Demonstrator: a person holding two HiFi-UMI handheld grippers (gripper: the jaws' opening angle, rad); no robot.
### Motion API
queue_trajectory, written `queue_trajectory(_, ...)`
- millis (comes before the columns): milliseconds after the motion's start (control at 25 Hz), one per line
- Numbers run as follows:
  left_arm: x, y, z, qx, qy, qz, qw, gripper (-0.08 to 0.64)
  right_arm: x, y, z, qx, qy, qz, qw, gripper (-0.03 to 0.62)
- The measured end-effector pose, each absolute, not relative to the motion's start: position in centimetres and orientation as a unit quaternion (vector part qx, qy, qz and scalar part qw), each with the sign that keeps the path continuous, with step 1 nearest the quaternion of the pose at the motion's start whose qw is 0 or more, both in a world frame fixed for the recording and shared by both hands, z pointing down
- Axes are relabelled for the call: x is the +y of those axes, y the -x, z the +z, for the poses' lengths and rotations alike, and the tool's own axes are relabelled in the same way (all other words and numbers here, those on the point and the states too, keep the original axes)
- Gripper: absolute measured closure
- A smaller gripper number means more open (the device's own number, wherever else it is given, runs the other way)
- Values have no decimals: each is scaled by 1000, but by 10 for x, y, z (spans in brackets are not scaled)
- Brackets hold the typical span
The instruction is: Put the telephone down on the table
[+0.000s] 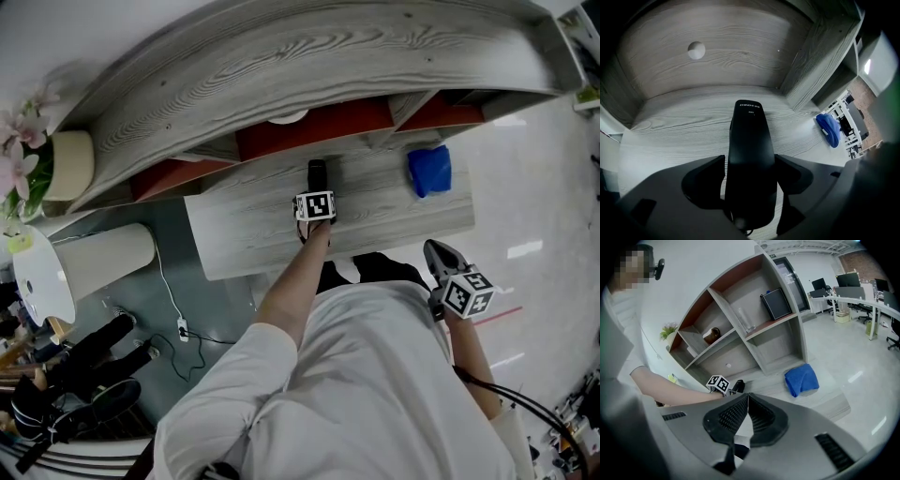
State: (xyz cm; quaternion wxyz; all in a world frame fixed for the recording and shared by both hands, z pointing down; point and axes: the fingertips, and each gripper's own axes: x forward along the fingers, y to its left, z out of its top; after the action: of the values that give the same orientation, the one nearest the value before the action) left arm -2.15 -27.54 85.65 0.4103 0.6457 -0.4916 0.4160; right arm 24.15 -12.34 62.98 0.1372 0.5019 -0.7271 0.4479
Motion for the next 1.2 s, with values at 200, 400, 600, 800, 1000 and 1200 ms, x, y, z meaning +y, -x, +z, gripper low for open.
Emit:
queue_trajectory(200,-269,13,841,-471,-669,382,430,242,-126,-227,625,-738,-495,439,134,575)
queue_trajectory(400,-266,26,806,-480,-693,341,416,242,-130,-204,618,-751,-490,424,125,575)
queue_trajectory(600,-256,47,746,-478,-734,262,406,248,-127,-178,615,-755,-494,417,113,575)
queue_trajectory(800,-238,89,681,-504,-740,191,402,462,-119,-153,610,-753,-502,414,100,575)
queue_trajectory(1000,-217,122,647,-507,-752,143,396,549,-100,-131,601,-751,-514,405,88,575)
queue_trajectory(1200,-188,130,635,-459,-781,130,402,551,-71,-117,604,-741,-529,405,78,575)
